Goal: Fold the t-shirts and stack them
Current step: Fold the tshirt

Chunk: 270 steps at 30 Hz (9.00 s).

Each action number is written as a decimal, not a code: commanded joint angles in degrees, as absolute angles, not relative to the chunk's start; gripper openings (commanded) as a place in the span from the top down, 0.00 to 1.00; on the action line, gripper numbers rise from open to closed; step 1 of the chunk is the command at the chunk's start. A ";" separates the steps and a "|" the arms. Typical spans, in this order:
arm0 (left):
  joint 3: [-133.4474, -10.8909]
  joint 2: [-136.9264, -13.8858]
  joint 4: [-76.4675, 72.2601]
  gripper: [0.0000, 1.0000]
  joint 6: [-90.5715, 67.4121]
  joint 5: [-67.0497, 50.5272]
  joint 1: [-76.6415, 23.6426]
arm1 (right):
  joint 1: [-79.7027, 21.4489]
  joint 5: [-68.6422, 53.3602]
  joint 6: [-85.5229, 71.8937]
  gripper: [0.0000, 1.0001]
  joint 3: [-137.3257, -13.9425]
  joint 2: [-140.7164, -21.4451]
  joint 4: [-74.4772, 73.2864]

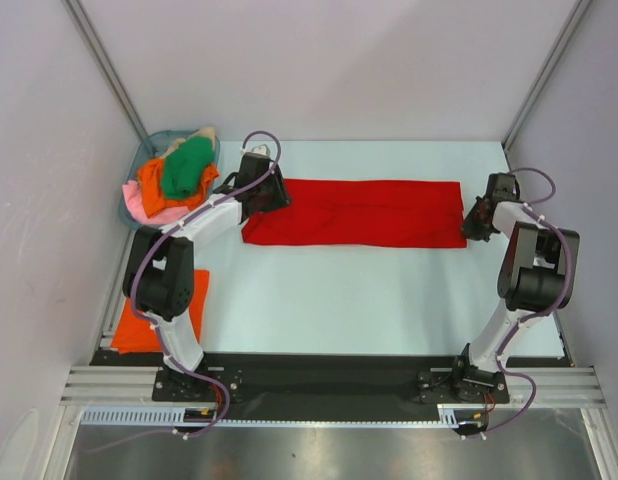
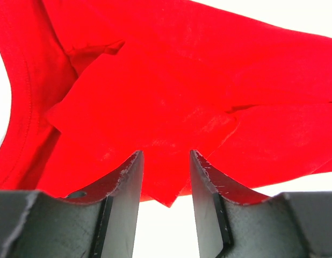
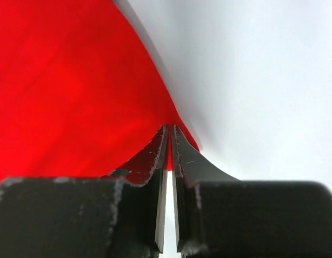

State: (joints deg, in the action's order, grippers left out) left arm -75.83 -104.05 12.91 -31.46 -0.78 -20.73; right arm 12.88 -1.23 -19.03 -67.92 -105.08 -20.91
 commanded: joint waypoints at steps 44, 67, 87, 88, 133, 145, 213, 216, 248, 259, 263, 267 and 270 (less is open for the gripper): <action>-98.00 -120.77 27.07 0.38 -10.55 -7.56 -12.83 | -24.87 -24.26 -58.97 0.61 -71.28 -124.36 26.54; -99.32 -124.54 27.16 0.45 -11.60 -16.43 -9.67 | -21.80 -23.99 -58.54 0.91 -77.07 -128.23 27.34; -91.36 -115.85 21.64 0.52 -16.69 -10.37 -11.25 | -19.60 -26.90 -50.81 0.61 -80.59 -125.34 13.47; -89.67 -114.36 19.88 0.56 -18.35 -10.28 -11.69 | -19.43 -26.11 -48.19 0.59 -81.03 -124.29 11.53; -46.85 -84.01 10.72 0.33 -57.56 20.30 -23.82 | 3.77 -18.55 -34.19 0.20 -59.69 -91.06 -14.06; -46.23 -93.51 5.54 0.32 -62.75 18.20 -17.94 | 19.95 -23.29 -42.01 0.35 -41.66 -87.62 -0.62; -86.66 -117.26 -9.59 0.46 -31.83 11.08 -11.60 | -48.07 -7.99 -54.07 0.41 -30.13 -57.92 -25.13; -83.95 -111.13 -6.68 0.44 -29.98 10.72 -11.60 | -47.20 -10.54 -46.60 0.33 -36.37 -56.60 -28.47; -72.07 -110.91 0.18 0.44 -42.27 12.84 -13.98 | -13.27 -34.72 -12.65 0.30 -134.55 -150.54 -17.05; -77.16 -119.18 -1.93 0.39 -46.58 9.23 -10.63 | -13.89 -37.79 -16.53 0.49 -135.97 -156.35 -16.34; -79.27 -121.99 -2.28 0.42 -47.20 8.70 -10.28 | -14.06 -39.10 -17.49 0.52 -135.53 -157.15 -16.17; -81.91 -125.06 -2.28 0.47 -48.86 7.03 -9.76 | -13.98 -41.22 -19.60 0.60 -136.05 -158.64 -14.59; -83.14 -126.12 -2.37 0.56 -50.27 6.59 -9.67 | -13.71 -41.48 -21.61 0.73 -135.97 -159.43 -12.93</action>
State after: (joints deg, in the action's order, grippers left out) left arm -81.32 -123.90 -3.20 -48.03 8.38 -10.26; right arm -13.63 -40.49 -19.33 -134.61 -156.77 -13.52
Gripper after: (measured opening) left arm 0.456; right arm 0.301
